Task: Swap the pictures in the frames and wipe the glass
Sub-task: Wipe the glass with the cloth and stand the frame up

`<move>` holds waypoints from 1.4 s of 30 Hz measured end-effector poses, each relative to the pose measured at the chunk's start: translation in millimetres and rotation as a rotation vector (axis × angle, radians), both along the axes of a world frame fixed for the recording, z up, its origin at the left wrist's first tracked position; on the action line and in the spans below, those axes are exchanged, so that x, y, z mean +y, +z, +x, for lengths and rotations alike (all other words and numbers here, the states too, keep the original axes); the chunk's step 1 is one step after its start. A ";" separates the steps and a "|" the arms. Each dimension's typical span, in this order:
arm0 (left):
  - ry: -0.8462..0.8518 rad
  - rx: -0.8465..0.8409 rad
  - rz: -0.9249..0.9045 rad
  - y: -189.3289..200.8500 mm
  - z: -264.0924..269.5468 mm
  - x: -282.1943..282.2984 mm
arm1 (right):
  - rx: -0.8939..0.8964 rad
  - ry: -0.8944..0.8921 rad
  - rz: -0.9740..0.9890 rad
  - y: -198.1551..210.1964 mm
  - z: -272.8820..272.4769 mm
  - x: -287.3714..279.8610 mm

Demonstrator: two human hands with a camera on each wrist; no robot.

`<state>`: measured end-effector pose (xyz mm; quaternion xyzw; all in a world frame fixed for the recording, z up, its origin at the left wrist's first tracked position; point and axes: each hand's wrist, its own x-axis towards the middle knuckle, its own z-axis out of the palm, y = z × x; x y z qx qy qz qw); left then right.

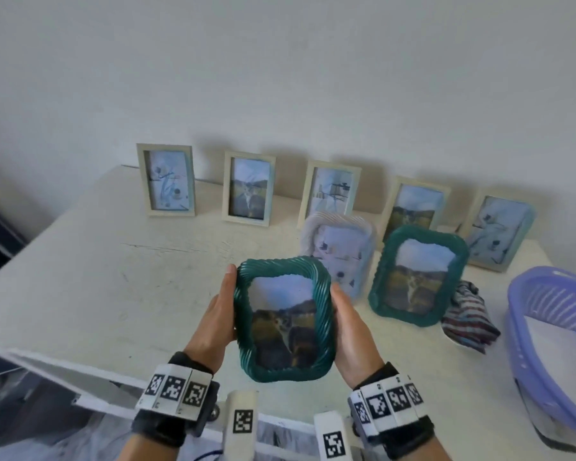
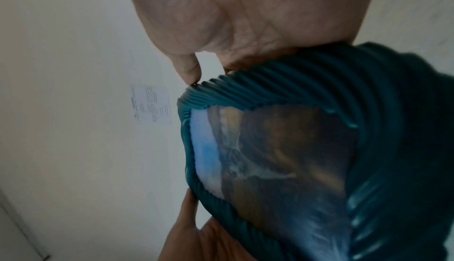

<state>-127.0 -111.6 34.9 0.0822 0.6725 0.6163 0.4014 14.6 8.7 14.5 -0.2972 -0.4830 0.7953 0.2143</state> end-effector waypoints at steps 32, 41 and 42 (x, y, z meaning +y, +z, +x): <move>-0.067 0.267 0.002 -30.1 -159.5 26.0 | -0.520 -0.018 0.876 -5.5 -131.5 22.8; 0.138 0.524 0.164 18.9 -219.4 4.6 | -0.236 -0.058 1.141 91.0 -175.5 4.2; 0.161 0.537 0.176 27.5 -230.8 5.9 | -0.217 -0.015 1.105 102.8 -189.6 3.9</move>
